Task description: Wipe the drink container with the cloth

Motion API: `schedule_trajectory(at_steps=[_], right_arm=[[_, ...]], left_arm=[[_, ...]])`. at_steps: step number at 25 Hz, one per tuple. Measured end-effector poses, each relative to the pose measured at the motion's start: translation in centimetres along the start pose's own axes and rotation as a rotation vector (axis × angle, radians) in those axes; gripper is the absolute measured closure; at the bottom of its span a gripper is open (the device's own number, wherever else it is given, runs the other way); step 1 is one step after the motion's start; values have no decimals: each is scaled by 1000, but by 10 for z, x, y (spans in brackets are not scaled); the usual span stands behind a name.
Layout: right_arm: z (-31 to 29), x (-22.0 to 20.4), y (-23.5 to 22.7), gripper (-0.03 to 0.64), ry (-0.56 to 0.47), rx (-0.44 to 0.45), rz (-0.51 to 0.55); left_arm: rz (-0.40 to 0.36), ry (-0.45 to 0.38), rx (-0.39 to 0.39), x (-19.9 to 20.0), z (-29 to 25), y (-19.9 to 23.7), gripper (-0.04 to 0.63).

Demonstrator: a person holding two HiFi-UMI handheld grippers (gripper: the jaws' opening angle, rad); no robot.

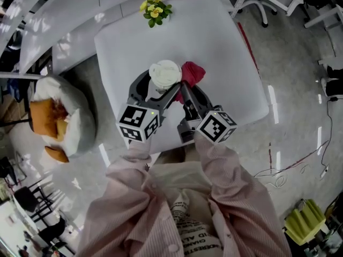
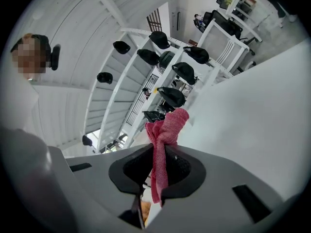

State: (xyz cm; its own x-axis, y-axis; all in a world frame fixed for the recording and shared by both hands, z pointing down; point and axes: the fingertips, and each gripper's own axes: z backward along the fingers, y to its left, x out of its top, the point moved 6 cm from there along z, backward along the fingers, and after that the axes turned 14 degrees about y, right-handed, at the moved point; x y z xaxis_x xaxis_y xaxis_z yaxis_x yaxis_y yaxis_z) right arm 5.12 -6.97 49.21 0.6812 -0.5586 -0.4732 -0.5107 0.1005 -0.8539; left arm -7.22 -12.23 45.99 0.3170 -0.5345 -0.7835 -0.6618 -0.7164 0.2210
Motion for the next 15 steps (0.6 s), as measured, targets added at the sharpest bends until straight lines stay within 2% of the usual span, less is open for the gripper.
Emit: schedule_trajectory(at_steps=[8,15], right_arm=[[-5,-5,-12,568,-20,-13,-27],[-14,-14,-33,568,15,-59,-12]], left_arm=[[0,-14,2,0,1,-1,209],[0,-22,1,1,0,1,209]])
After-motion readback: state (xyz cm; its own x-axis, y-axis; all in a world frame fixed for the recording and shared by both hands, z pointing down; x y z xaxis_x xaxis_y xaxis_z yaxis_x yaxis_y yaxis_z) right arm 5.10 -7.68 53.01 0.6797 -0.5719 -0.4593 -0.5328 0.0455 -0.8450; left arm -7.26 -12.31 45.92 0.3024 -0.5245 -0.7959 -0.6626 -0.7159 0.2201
